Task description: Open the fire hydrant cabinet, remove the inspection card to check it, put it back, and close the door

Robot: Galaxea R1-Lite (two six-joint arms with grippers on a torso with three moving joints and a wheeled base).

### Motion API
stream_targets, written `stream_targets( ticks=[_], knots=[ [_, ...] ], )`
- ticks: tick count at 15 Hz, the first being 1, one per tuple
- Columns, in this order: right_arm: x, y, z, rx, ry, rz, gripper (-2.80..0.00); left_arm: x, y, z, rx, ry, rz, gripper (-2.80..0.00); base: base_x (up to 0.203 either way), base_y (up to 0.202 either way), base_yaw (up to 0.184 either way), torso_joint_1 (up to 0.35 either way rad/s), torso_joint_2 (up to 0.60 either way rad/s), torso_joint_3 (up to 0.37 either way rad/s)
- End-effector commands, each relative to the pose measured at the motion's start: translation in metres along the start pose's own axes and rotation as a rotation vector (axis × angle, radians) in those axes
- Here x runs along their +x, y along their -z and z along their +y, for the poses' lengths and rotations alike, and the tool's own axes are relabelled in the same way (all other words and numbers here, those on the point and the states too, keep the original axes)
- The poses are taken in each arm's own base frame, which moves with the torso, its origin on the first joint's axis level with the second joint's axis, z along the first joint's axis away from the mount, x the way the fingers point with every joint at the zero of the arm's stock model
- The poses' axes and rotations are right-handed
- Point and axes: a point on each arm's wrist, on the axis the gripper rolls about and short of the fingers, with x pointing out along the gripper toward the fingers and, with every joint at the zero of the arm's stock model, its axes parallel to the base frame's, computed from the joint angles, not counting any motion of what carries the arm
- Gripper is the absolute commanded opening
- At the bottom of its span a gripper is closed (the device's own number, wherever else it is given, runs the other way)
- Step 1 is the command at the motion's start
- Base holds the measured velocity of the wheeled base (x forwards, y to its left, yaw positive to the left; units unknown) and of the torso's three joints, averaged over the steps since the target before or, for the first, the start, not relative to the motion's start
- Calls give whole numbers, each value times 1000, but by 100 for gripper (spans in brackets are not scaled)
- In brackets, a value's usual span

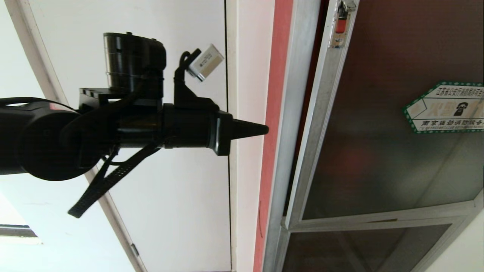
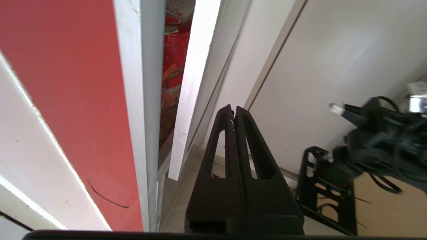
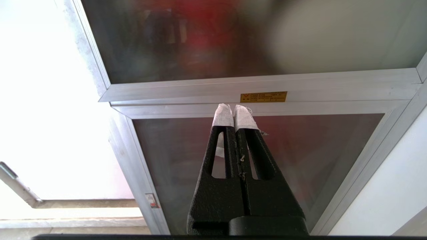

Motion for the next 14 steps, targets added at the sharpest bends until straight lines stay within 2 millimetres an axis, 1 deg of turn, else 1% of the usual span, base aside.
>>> stream_targets(
  ticks=[1,4,9,14],
  knots=[
    [0,1,0,0,0,4,-280,28,11,3,-12,-8,31,-280,0,0,0,0,0,0],
    [0,1,0,0,0,4,-280,49,12,7,17,-19,-4,-280,0,0,0,0,0,0],
    [0,1,0,0,0,4,-280,69,9,10,39,-86,-30,-280,0,0,0,0,0,0],
    [0,1,0,0,0,4,-280,93,15,12,111,-163,-27,-280,0,0,0,0,0,0]
  ],
)
